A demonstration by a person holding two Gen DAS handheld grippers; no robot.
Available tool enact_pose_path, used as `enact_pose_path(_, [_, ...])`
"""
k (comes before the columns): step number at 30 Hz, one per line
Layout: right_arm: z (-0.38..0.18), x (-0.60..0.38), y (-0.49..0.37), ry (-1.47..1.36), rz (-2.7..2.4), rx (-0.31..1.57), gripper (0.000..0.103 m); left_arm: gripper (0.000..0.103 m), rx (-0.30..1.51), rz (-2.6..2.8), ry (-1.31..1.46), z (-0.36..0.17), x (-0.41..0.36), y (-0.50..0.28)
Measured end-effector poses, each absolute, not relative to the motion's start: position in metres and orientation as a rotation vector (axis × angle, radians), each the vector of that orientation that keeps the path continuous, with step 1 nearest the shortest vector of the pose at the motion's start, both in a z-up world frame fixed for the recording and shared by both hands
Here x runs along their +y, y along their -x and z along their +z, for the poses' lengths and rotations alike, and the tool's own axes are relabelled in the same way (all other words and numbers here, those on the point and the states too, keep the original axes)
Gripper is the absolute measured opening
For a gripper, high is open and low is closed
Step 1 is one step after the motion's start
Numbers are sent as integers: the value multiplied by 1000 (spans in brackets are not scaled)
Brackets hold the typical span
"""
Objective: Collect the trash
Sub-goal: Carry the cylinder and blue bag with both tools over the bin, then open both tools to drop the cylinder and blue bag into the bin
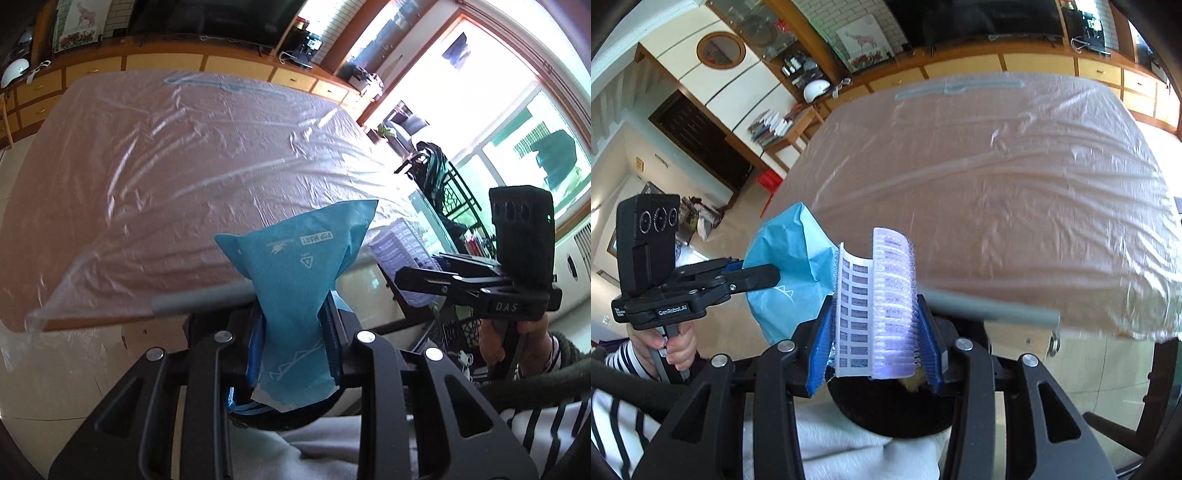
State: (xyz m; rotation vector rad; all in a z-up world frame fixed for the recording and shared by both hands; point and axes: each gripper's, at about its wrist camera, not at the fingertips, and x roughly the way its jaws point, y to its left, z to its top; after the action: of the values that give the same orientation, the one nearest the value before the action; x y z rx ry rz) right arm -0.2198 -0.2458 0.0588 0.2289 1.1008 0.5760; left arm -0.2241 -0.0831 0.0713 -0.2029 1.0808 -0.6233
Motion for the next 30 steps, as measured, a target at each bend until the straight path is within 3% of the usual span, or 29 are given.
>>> enact_pose_path(11, [18,-242,257,-131,568,1222,41,30,1167,-665,28,35,-114,251])
enact_pose_path(27, [-40,-231,244,-92,490,1297,42,30,1252,-585,-121,-19,-137,241])
enact_pose_path(29, [-42,-230,244,-93,500,1297,49,36,1236,-567,-160,-19,-139,243])
enact_pose_path(30, [-42,-230,244,-96,504,1302,71,59,1233,-546,-179,-20,-140,243])
